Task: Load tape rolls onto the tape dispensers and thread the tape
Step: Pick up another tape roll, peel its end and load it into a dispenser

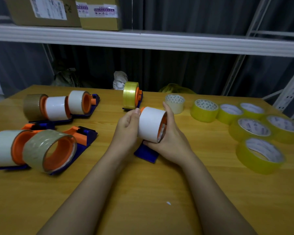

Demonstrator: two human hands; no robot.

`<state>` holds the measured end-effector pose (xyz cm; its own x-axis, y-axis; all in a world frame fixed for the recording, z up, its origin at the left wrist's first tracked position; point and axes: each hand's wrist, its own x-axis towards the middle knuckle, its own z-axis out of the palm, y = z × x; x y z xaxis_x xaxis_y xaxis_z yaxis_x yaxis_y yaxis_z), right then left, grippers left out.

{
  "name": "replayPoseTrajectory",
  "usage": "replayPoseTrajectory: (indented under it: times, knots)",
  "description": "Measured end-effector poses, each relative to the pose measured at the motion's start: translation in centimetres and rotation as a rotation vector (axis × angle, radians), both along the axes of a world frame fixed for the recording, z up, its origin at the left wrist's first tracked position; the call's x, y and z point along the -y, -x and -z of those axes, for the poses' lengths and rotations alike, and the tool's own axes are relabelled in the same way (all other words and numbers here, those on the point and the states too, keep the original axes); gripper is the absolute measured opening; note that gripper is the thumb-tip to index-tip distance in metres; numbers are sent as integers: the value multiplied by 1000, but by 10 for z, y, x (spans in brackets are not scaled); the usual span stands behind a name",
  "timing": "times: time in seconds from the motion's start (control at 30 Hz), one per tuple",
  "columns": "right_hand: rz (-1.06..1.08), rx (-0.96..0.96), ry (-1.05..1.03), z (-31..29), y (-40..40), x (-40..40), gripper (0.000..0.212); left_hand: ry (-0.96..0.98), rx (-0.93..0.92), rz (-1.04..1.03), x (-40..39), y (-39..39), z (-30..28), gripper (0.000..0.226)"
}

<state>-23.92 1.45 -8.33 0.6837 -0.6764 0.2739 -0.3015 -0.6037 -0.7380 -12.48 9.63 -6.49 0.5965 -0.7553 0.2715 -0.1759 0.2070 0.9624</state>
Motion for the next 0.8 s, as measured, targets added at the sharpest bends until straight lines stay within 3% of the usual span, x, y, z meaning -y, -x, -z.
replayPoseTrajectory:
  times: [0.1,0.2,0.27,0.37,0.43,0.57,0.8]
  knots:
    - [-98,192,-233,8,-2,1,124,-3,87,12,-1,1,3,29]
    - [-89,464,-576,0,-5,1,95,44,229,-10,-1,3,7,25]
    - [-55,496,-762,-4,-7,1,80,70,363,3,0,6,12,22]
    - [-44,505,-904,0,-11,4,79,95,586,51,4,14,18,23]
    - [-7,535,-866,2,-14,3,73,108,552,64,7,16,20,28]
    - [10,539,-594,5,-17,-4,48,91,179,137,5,22,13,31]
    - [44,611,-274,6,-24,-15,73,154,-58,-17,1,28,5,32]
